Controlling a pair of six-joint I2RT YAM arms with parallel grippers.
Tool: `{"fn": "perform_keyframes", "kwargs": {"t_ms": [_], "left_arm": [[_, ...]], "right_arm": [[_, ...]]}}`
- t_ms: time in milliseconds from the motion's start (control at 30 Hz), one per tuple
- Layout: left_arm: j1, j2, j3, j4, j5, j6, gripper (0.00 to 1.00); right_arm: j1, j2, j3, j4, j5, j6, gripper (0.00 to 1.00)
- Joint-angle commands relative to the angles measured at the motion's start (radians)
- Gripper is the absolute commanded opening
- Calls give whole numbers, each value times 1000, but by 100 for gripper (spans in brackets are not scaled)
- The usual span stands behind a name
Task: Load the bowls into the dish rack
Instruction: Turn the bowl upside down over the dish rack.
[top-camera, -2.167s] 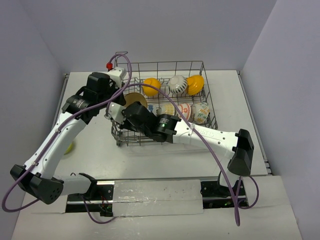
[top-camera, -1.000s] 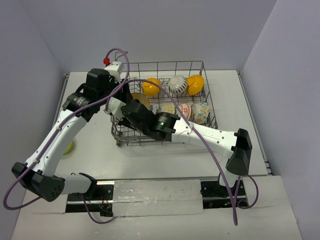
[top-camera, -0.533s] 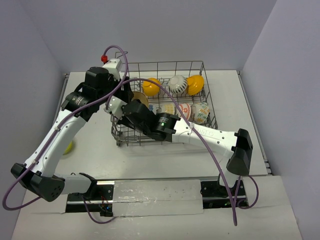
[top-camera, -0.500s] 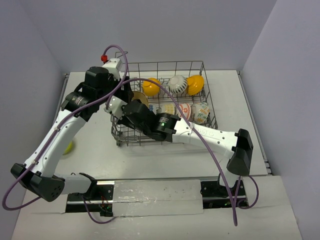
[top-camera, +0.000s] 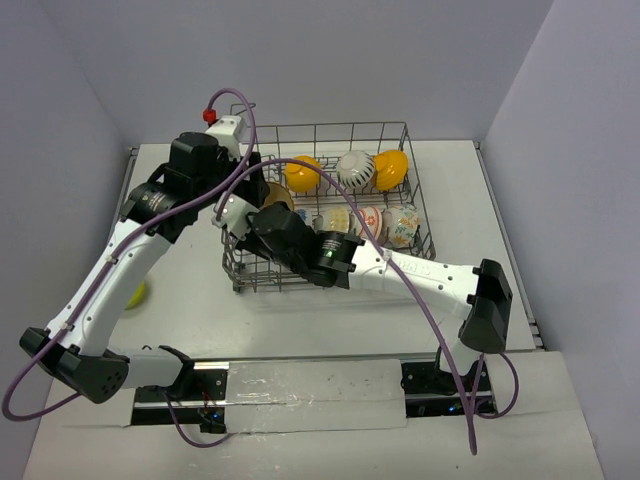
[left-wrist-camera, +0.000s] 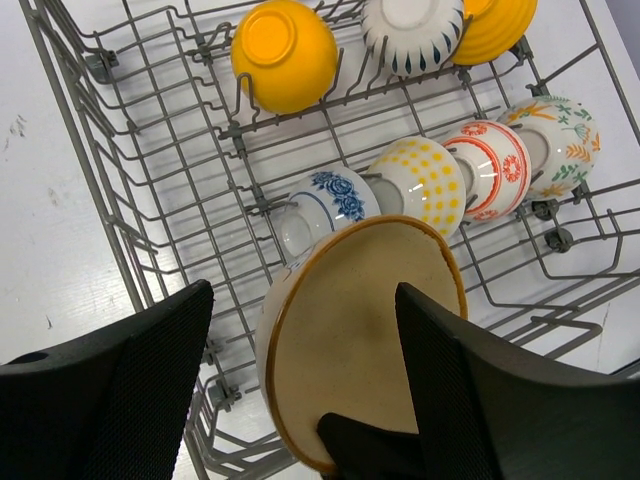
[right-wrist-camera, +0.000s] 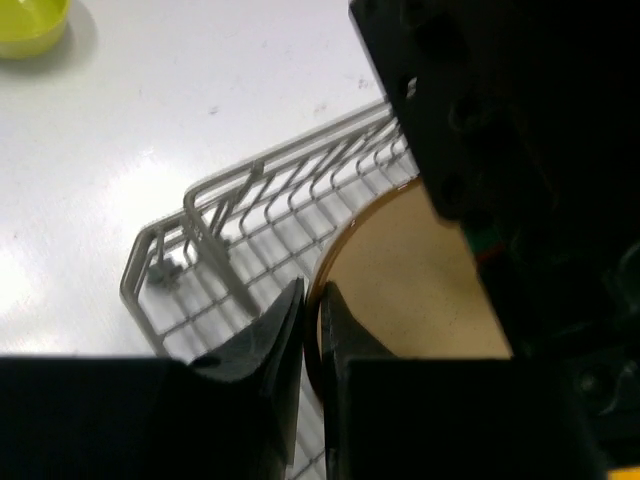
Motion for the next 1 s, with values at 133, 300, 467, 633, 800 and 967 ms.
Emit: {"fn": "perform_keyframes", "kwargs": {"t_ms": [133, 300, 467, 633, 800, 967], "left_arm": [[-31, -78, 36, 12, -10, 10, 79], [-31, -94, -36, 33, -53, 8, 79], [-31, -86, -59, 38, -99, 1, 79], [-31, -56, -56, 41, -206, -21, 79], [-28, 12, -1, 30, -301, -42, 80], [-3, 93, 117, 3, -312, -47, 80]], "right_arm": [[-48, -62, -86, 14, 39, 22, 0], [-50, -102, -86, 19, 7, 32, 0], [-52, -105, -77, 11, 11, 27, 0], [-52, -130, -91, 7, 10, 36, 0], [-52, -193, -127, 7, 8, 52, 0], [-50, -274, -210, 23, 5, 79, 0]]}}
